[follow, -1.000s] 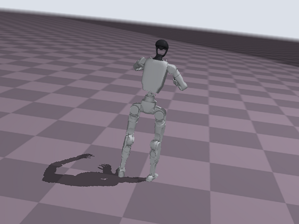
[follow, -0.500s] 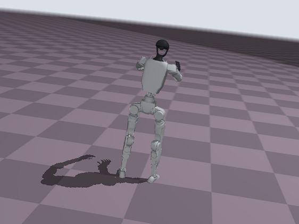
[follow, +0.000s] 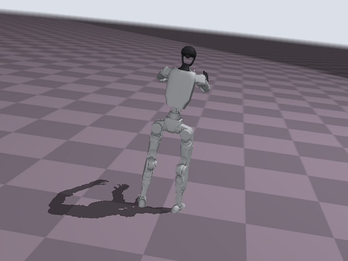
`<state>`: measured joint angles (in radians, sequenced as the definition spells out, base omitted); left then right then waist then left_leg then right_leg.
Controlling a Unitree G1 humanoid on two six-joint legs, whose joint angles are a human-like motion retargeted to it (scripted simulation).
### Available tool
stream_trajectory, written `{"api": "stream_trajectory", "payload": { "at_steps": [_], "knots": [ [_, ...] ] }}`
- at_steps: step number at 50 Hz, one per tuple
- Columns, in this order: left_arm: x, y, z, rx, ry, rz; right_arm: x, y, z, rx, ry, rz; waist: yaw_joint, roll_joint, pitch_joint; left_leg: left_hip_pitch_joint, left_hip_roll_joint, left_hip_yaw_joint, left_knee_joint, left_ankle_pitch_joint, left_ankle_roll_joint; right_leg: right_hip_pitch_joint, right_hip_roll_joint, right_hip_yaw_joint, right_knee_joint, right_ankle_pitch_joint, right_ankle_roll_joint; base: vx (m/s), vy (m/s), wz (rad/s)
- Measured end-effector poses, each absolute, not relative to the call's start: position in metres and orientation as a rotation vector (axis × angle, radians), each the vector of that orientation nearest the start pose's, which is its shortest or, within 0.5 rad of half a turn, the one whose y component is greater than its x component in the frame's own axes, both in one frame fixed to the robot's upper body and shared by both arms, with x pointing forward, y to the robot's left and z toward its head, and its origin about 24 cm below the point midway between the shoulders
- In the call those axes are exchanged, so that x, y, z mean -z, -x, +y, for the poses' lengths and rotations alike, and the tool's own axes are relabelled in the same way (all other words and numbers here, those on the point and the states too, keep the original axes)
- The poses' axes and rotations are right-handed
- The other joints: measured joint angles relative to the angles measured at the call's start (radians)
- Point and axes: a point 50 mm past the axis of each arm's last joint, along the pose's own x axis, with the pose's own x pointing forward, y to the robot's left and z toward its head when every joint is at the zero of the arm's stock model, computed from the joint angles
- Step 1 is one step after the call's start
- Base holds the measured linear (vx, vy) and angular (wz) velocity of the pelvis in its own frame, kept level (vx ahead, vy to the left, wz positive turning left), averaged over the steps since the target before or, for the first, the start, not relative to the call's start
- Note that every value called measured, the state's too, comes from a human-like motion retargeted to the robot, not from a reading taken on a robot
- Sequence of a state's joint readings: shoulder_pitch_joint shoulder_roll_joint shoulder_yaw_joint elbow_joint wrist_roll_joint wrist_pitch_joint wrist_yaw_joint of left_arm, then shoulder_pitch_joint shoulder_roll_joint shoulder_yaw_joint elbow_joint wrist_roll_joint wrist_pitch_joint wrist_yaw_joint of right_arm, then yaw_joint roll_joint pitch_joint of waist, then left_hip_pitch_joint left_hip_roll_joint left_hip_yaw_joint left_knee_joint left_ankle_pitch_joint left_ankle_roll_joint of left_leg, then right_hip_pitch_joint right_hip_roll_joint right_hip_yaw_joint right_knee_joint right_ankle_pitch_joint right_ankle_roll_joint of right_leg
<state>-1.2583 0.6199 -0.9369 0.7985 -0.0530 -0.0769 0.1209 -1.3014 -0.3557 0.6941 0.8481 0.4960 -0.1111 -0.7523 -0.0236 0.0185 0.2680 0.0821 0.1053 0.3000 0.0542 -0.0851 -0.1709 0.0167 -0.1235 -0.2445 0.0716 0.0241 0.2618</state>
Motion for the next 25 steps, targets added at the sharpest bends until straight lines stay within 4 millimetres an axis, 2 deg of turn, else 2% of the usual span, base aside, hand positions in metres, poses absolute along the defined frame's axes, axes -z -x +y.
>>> {"api": "stream_trajectory", "payload": {
  "at_steps": [4,7,10,12,15,18,20,21,23,25],
  "knots": [
    [-0.228,-0.413,0.139,0.177,-1.125,-0.322,-0.275,-0.414,-0.103,0.344,0.090,-0.396,-0.007,-0.015,-0.003,0.002,-0.002,-0.005,0.002,-0.002,0.005,0.006,-0.003,-0.002,0.001,-0.003,-0.001,0.00,0.00,0.00],
    [-0.234,-0.410,0.143,0.163,-1.098,-0.348,-0.261,-0.400,-0.100,0.309,0.089,-0.474,-0.025,-0.034,0.002,0.005,-0.004,-0.022,0.002,-0.002,0.012,0.014,-0.007,-0.017,0.008,-0.013,-0.009,0.05,-0.01,0.26],
    [-0.242,-0.402,0.144,0.166,-1.085,-0.408,-0.232,-0.366,-0.105,0.244,0.156,-0.603,-0.044,-0.048,0.007,0.006,-0.007,-0.045,-0.001,0.000,0.019,0.020,-0.012,-0.037,0.021,-0.026,-0.019,0.06,-0.01,0.35],
    [-0.248,-0.395,0.144,0.180,-1.094,-0.458,-0.209,-0.335,-0.117,0.190,0.180,-0.647,-0.054,-0.052,0.013,0.005,-0.008,-0.061,-0.005,0.002,0.020,0.020,-0.015,-0.052,0.033,-0.037,-0.024,0.06,-0.01,0.37],
    [-0.258,-0.383,0.145,0.206,-1.134,-0.537,-0.178,-0.287,-0.141,0.120,0.167,-0.633,-0.066,-0.052,0.025,0.003,-0.010,-0.079,-0.012,0.006,0.018,0.016,-0.020,-0.069,0.055,-0.053,-0.027,0.05,-0.01,0.28],
    [-0.262,-0.373,0.146,0.231,-1.184,-0.592,-0.160,-0.259,-0.154,0.094,0.130,-0.591,-0.068,-0.047,0.030,0.003,-0.011,-0.081,-0.019,0.009,0.016,0.007,-0.023,-0.072,0.069,-0.060,-0.026,0.00,0.00,0.00],
    [-0.261,-0.370,0.146,0.245,-1.203,-0.599,-0.161,-0.254,-0.156,0.095,0.141,-0.605,-0.060,-0.042,0.026,0.003,-0.011,-0.073,-0.020,0.009,0.016,0.001,-0.023,-0.065,0.073,-0.060,-0.026,0.00,0.00,-0.14],
    [-0.258,-0.370,0.147,0.250,-1.206,-0.588,-0.167,-0.259,-0.153,0.097,0.161,-0.632,-0.054,-0.039,0.022,0.004,-0.011,-0.066,-0.019,0.008,0.016,-0.002,-0.022,-0.058,0.071,-0.058,-0.025,-0.01,0.00,-0.34],
    [-0.253,-0.373,0.149,0.256,-1.204,-0.553,-0.184,-0.273,-0.145,0.099,0.199,-0.694,-0.040,-0.032,0.011,0.004,-0.009,-0.048,-0.015,0.005,0.016,-0.006,-0.019,-0.040,0.063,-0.050,-0.021,-0.02,0.01,-0.45],
    [-0.249,-0.378,0.152,0.251,-1.194,-0.510,-0.208,-0.297,-0.130,0.104,0.231,-0.758,-0.030,-0.022,0.005,0.006,-0.007,-0.026,-0.009,0.000,0.015,-0.008,-0.014,-0.020,0.049,-0.039,-0.014,-0.04,0.01,-0.52]
  ]
}}
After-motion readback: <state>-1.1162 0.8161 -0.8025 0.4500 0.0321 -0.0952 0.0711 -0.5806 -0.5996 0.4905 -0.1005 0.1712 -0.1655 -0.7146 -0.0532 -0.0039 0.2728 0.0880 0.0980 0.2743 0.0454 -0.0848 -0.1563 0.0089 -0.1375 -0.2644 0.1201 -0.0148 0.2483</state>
